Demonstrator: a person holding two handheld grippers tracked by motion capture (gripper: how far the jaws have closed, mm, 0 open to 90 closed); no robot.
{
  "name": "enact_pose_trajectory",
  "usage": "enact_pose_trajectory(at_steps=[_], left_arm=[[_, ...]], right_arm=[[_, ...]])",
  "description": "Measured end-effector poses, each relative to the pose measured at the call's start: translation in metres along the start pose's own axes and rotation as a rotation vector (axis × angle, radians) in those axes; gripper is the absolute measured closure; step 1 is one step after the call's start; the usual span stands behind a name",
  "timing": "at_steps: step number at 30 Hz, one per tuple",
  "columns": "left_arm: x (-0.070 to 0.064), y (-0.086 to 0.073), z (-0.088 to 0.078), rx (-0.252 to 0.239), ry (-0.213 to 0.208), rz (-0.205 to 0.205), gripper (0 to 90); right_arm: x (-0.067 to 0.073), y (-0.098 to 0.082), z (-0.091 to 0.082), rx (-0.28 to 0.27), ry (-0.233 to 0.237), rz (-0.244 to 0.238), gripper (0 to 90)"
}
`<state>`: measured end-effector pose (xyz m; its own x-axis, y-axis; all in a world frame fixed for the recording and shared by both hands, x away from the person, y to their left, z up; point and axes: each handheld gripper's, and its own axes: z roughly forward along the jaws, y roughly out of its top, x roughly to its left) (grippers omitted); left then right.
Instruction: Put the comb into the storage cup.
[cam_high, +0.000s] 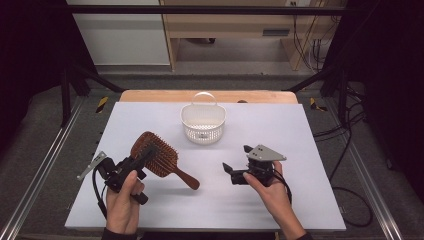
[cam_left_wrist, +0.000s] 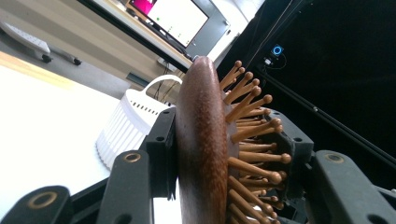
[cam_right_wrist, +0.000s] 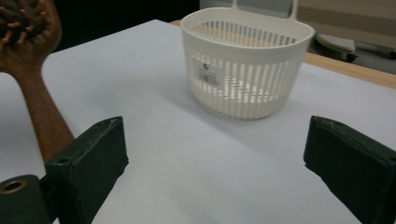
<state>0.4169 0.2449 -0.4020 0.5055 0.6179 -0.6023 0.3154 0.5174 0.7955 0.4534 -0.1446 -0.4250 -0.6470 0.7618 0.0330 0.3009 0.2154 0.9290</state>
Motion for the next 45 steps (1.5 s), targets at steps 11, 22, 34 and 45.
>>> enact_pose_trajectory(at_steps=[11,22,34,45], left_arm=[[-0.008,0.007,-0.001,-0.006,0.016,0.030,50.7],[-0.030,0.023,0.024,0.008,0.003,0.064,50.8],[-0.061,0.047,0.060,0.044,0.005,0.111,50.7],[-0.079,0.061,0.076,0.052,0.014,0.121,50.6]], right_arm=[[-0.023,-0.017,-0.029,-0.024,-0.041,0.058,6.7],[-0.029,-0.037,-0.022,-0.028,-0.073,0.079,7.6],[-0.030,-0.037,-0.024,-0.053,-0.069,0.083,7.2],[-0.032,-0.034,-0.025,-0.073,-0.060,0.091,7.0]])
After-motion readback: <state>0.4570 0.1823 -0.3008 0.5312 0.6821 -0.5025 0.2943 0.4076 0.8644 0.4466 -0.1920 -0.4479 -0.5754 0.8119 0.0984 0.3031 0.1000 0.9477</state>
